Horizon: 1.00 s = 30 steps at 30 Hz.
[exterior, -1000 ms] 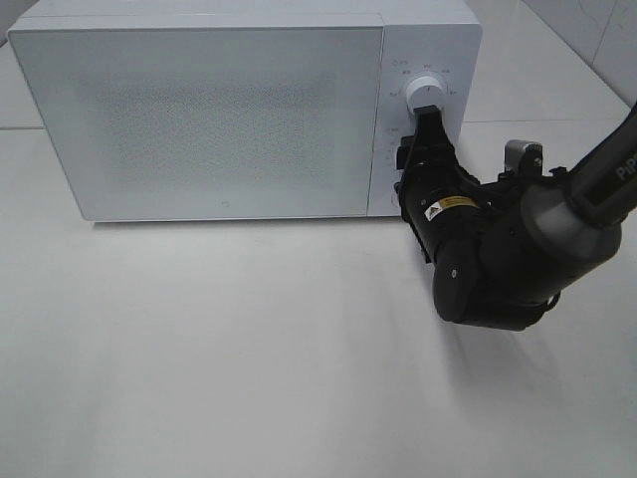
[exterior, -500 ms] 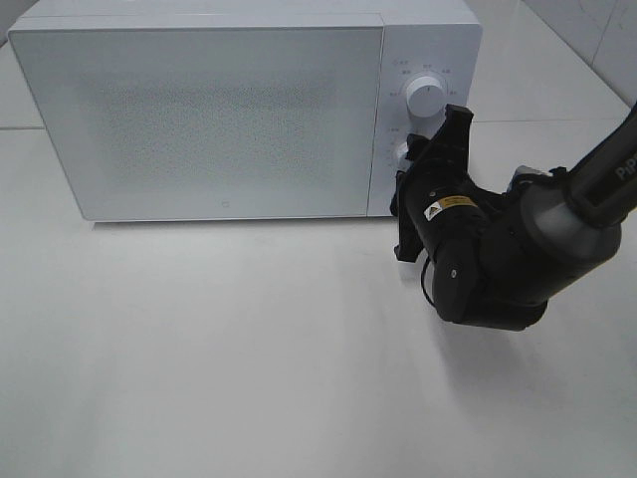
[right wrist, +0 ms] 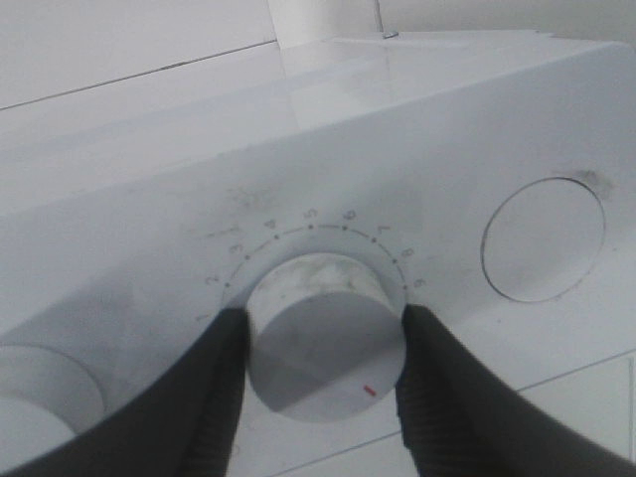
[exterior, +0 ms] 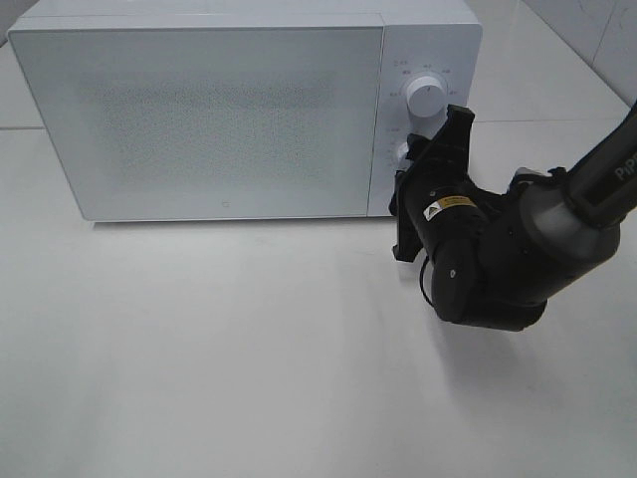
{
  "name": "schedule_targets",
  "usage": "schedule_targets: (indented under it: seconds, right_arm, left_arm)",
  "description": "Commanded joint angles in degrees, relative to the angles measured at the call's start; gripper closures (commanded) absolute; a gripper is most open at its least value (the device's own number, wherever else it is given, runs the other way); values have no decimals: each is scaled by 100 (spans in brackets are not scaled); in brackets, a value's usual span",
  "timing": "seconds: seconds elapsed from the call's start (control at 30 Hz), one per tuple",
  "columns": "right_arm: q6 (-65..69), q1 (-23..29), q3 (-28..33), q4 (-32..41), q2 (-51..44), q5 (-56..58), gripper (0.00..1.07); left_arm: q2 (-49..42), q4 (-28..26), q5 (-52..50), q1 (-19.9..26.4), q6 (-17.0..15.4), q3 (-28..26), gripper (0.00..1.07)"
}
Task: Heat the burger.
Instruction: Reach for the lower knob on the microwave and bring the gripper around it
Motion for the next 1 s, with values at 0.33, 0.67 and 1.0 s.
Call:
schedule_targets:
  seconds: [0.33, 0.67, 1.0]
  right_arm:
    - [-172, 74, -269, -241, -69, -1043, 83]
    - [-1054, 74, -269, 630, -74, -1043, 53]
    - [-2435, 92, 195, 149, -516, -659, 38]
  left_arm:
    - [-97, -63, -11, 17, -46, 11, 7]
    - [-97, -63, -11, 17, -46, 11, 7]
    - [-97, -63, -11, 17, -46, 11, 7]
